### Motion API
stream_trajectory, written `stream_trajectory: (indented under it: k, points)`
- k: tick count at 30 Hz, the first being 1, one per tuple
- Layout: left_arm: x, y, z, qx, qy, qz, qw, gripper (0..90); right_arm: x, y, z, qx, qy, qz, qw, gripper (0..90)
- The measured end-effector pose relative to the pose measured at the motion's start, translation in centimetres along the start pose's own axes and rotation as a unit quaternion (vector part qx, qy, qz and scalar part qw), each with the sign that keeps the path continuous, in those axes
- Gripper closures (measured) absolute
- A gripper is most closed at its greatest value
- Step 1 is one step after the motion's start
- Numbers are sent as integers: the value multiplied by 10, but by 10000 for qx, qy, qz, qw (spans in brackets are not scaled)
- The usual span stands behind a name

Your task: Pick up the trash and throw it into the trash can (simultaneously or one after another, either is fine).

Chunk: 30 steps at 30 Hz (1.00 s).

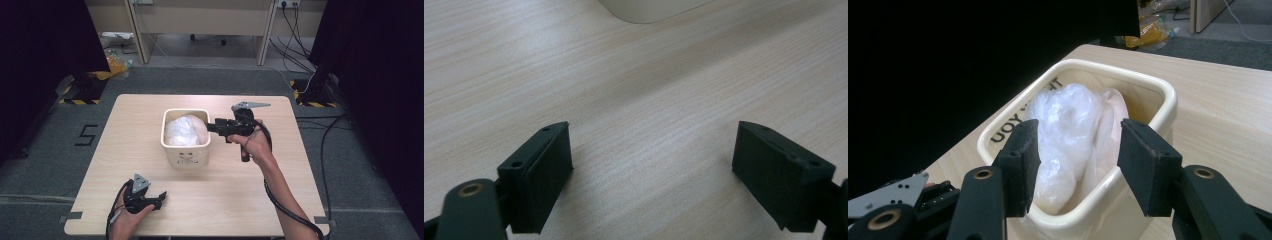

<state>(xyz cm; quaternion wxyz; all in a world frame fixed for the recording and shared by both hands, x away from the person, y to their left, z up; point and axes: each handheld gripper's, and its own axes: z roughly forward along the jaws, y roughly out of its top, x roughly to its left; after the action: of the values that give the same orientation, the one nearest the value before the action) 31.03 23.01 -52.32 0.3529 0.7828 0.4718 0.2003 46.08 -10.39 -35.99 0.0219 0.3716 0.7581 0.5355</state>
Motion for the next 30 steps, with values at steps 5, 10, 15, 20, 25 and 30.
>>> stream_trajectory:
  k: [5, 10, 15, 20, 25, 30]
  points:
    - [0, 0, 0, -4, 1, 1, 10000, 154, -2, -5, -7, -22, -53, -46, 10000, 503]
    - [0, 0, 0, -11, 3, 0, 10000, 154, -6, -12, -14, -29, -91, -19, 10000, 485]
    - [0, 0, 0, -11, 4, 2, 10000, 154, -10, -21, -22, -21, -178, -14, 9998, 426]
    - [0, 0, 0, -9, 4, -6, 10000, 154, -14, -29, -30, -39, -355, -5, 9994, 383]
    - [0, 0, 0, -10, 4, -9, 10000, 154, -18, -38, -38, -93, -482, 21, 9988, 364]
    - [0, 0, 0, -10, 4, -9, 10000, 154, -19, -48, -41, -120, -566, -66, 9983, 358]
